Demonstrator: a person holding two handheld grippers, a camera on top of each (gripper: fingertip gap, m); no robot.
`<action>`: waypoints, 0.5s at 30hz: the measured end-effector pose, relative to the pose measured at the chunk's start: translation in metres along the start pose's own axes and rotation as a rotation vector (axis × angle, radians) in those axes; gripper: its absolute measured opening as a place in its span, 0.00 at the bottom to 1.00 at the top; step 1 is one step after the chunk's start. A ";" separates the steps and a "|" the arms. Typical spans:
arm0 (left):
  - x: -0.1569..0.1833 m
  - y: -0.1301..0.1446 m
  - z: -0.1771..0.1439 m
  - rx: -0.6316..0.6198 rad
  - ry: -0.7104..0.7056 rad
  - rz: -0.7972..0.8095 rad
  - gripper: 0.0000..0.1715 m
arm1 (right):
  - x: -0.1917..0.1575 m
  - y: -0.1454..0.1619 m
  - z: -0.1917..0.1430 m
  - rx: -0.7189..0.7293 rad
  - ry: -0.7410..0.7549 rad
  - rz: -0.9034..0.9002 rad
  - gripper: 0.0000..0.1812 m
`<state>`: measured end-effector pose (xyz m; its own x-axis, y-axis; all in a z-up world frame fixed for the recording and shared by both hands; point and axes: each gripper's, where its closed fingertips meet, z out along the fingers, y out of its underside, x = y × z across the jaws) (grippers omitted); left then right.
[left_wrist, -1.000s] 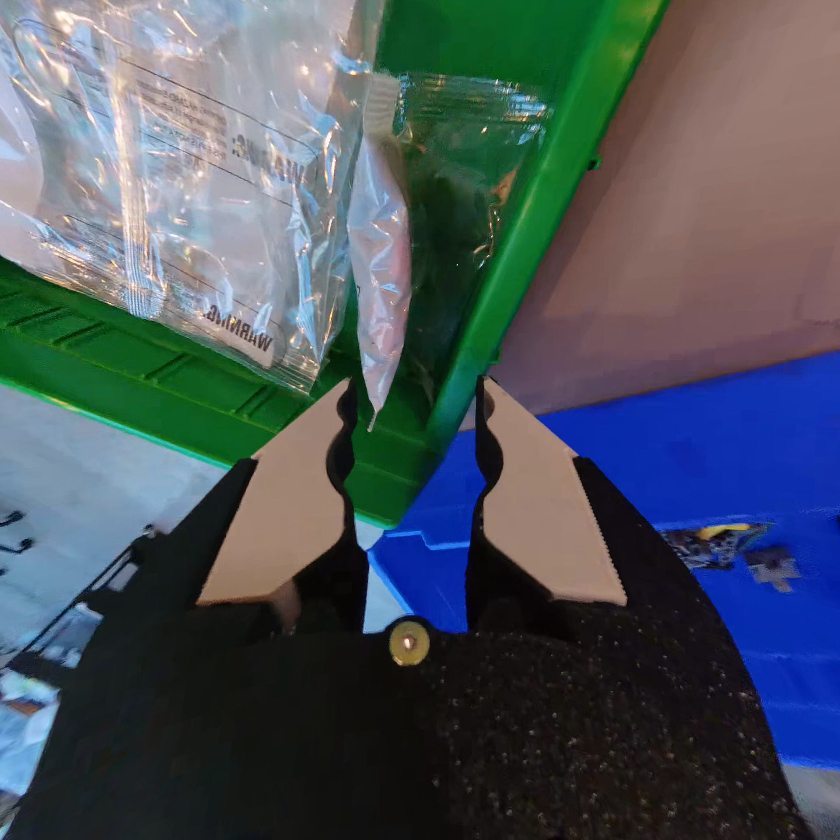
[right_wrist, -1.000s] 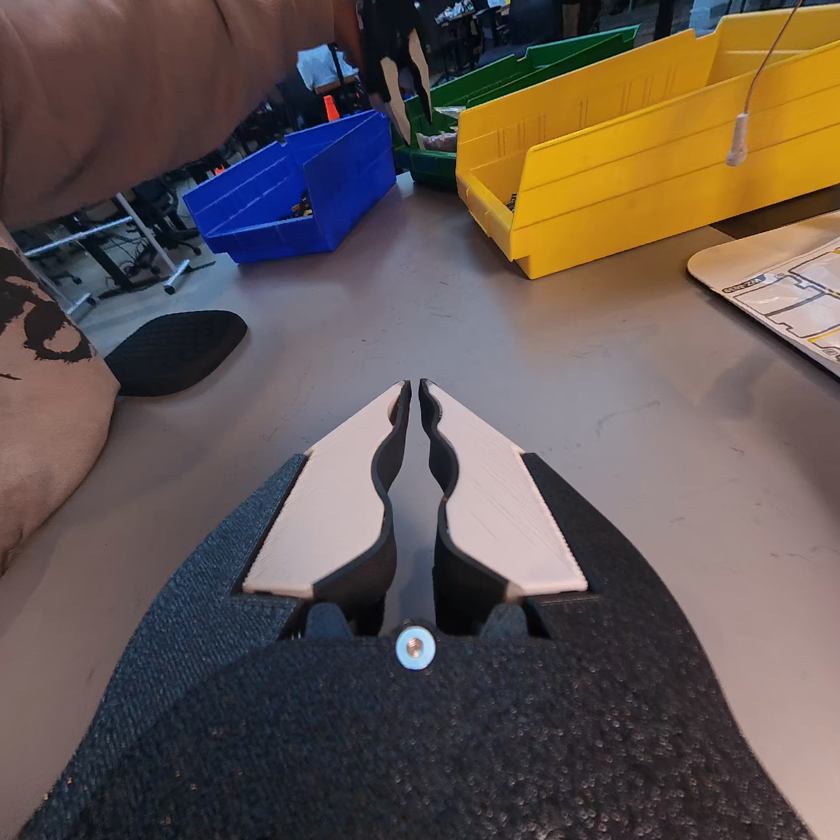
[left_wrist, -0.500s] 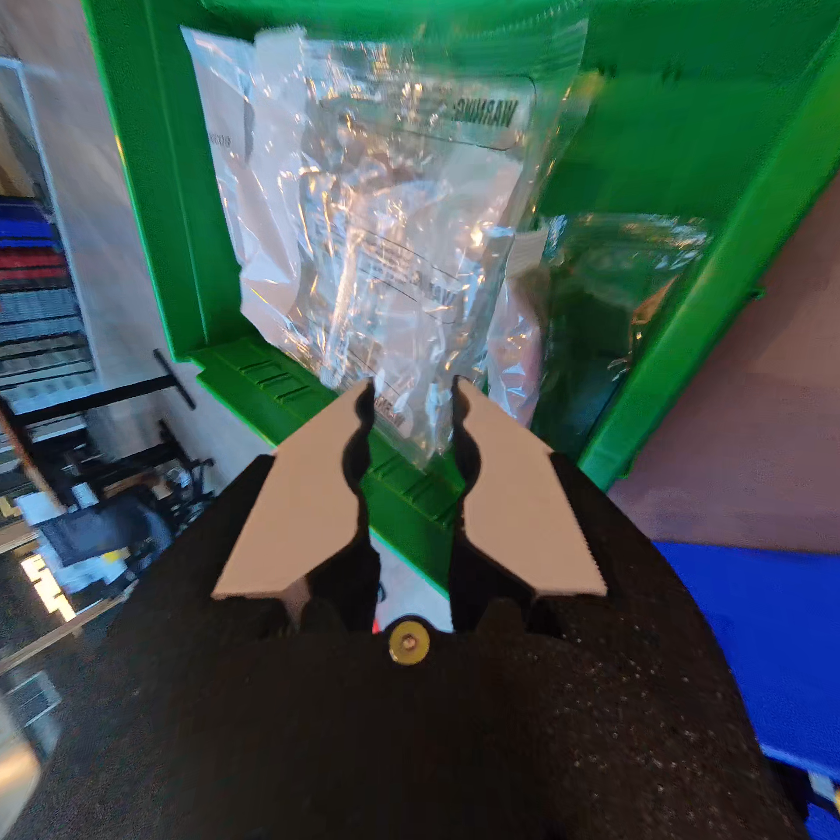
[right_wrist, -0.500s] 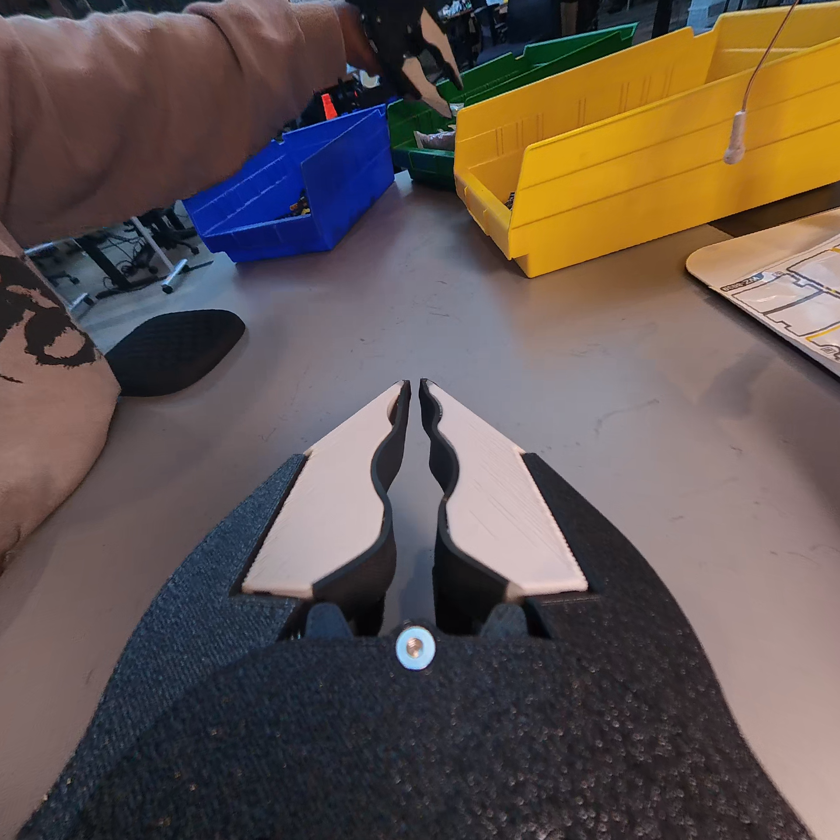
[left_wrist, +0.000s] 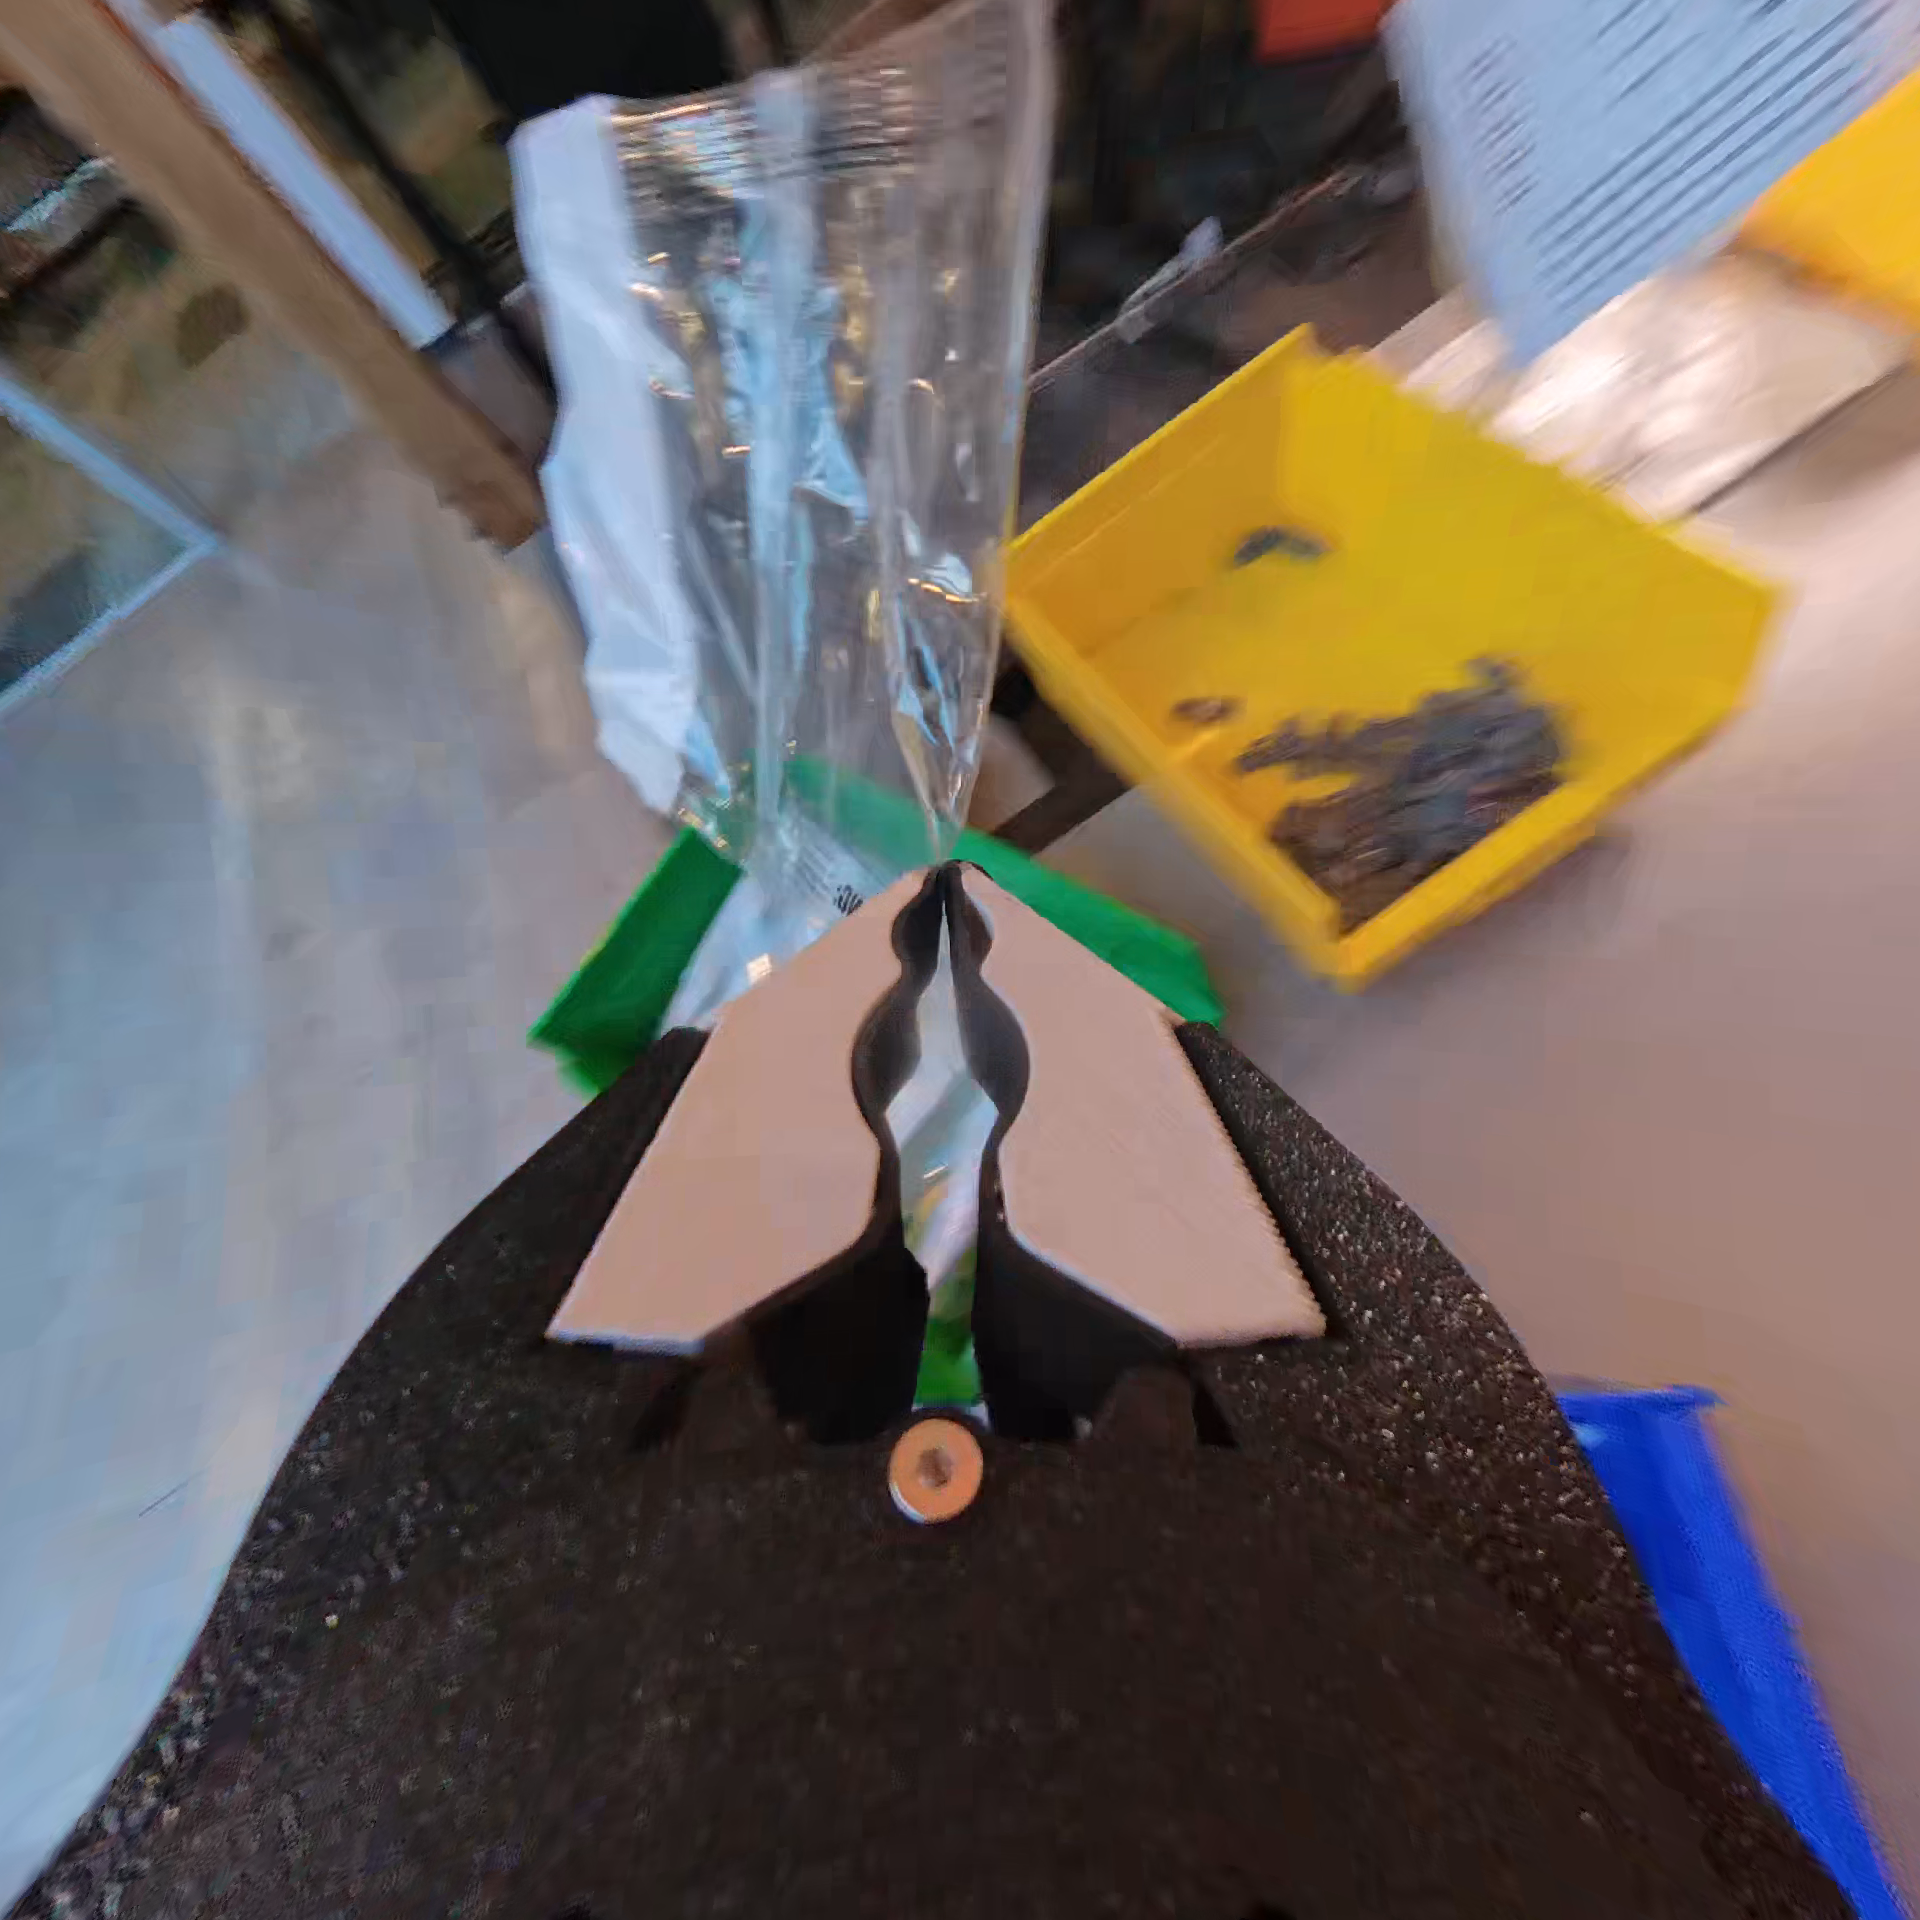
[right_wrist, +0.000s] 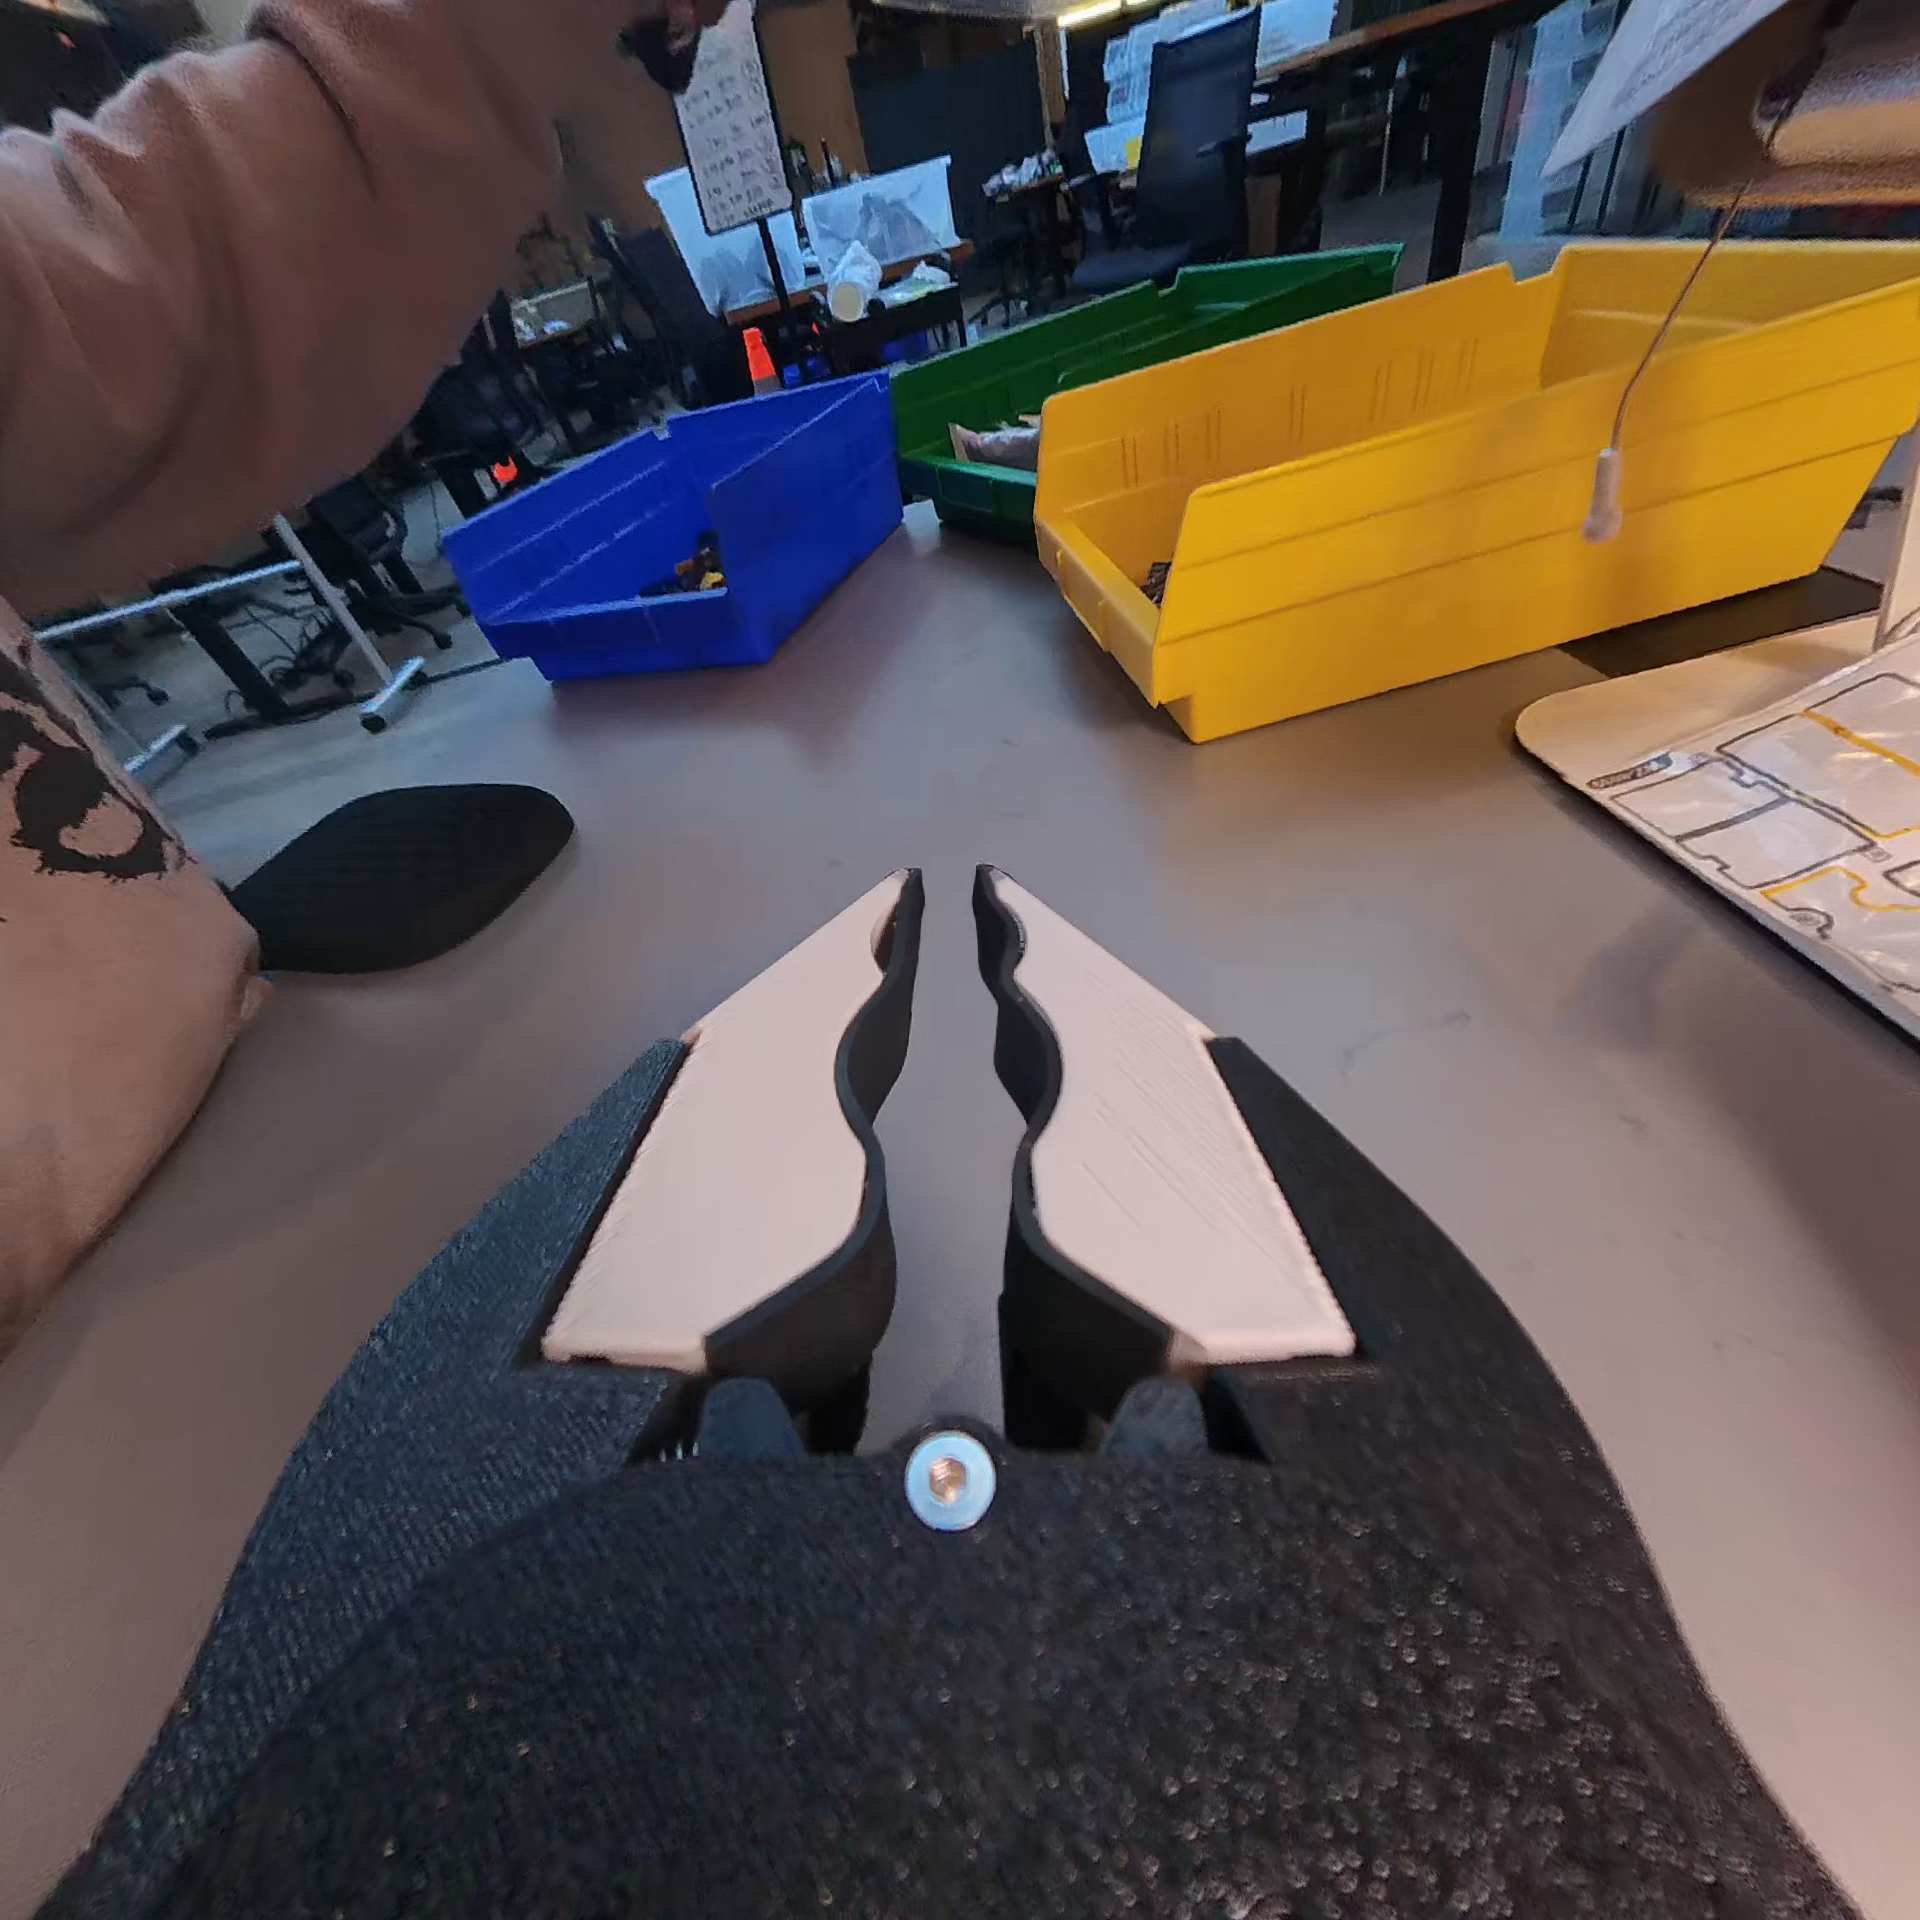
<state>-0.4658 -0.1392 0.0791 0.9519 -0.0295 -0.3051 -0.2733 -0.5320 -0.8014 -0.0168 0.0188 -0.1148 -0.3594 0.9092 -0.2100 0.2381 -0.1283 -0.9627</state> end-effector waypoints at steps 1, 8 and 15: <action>0.023 -0.014 -0.006 0.071 0.089 -0.027 0.00 | -0.001 -0.006 0.000 0.021 0.003 -0.007 0.07; 0.210 -0.080 -0.046 0.482 0.768 -0.107 0.00 | -0.024 -0.054 0.002 0.194 -0.017 -0.040 0.22; 0.357 -0.089 -0.054 0.734 1.247 -0.109 0.00 | -0.049 -0.075 0.011 0.315 -0.155 0.092 0.43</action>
<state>-0.0937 -0.1478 0.0693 0.3668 -0.9245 0.1038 0.1628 -0.0461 -0.9856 -0.0270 -0.0206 -0.0340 -0.4875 0.8205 -0.2986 -0.0047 -0.3444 -0.9388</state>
